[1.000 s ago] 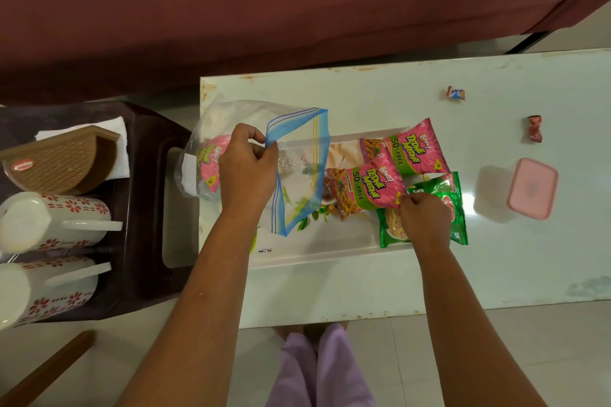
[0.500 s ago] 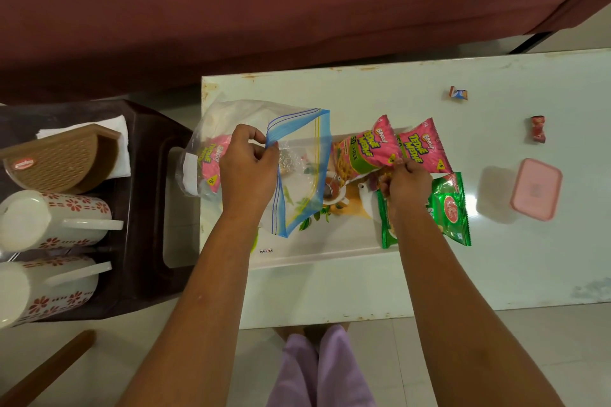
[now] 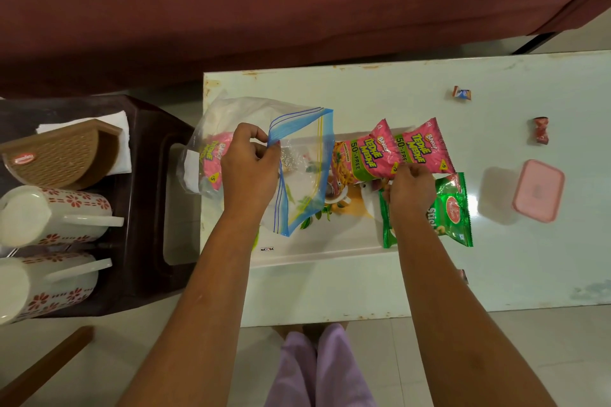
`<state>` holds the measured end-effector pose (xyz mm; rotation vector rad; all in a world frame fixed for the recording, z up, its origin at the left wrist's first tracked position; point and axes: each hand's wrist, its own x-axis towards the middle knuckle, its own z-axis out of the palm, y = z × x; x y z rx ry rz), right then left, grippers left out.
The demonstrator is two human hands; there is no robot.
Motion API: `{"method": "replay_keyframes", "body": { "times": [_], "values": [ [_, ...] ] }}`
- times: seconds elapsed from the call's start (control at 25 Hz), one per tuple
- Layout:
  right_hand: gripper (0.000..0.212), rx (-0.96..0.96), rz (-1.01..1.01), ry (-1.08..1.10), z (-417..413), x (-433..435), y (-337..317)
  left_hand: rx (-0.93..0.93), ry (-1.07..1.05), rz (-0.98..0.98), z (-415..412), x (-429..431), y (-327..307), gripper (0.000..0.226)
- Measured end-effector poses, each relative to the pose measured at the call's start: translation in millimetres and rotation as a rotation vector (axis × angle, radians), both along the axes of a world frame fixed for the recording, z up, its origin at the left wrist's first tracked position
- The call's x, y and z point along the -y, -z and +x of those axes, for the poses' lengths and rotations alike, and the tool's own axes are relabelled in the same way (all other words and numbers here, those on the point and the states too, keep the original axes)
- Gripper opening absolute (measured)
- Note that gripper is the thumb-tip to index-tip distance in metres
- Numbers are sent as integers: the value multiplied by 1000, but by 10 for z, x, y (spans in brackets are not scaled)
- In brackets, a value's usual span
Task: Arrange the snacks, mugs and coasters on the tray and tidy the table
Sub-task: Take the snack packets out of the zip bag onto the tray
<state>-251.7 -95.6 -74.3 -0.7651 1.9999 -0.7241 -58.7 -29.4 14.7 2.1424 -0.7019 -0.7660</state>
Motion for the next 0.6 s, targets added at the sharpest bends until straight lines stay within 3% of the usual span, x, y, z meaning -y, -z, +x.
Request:
{"method": "replay_keyframes", "body": {
  "times": [0.08, 0.2, 0.28, 0.4, 0.48, 0.6],
  "values": [
    [27, -229, -188, -92, 71, -42, -186, 3, -2, 3, 7, -5, -13, 16],
    [18, -138, -525, -506, 516, -235, -623, -5, 7, 6, 6, -12, -50, 16],
    [21, -62, -420, -970, 914, -322, -685, 12, 21, -13, 8, -21, -97, 15],
    [21, -192, -229, -1481, 1471, -265, -442, -2, -27, -44, 131, -65, -215, 13],
    [31, -234, -176, -1606, 1717, -232, -266, -47, -73, -91, 298, -131, -311, 16],
    [67, -231, -58, -1550, 2004, -239, -44, -85, -58, -171, 567, -275, -434, 13]
  ]
}}
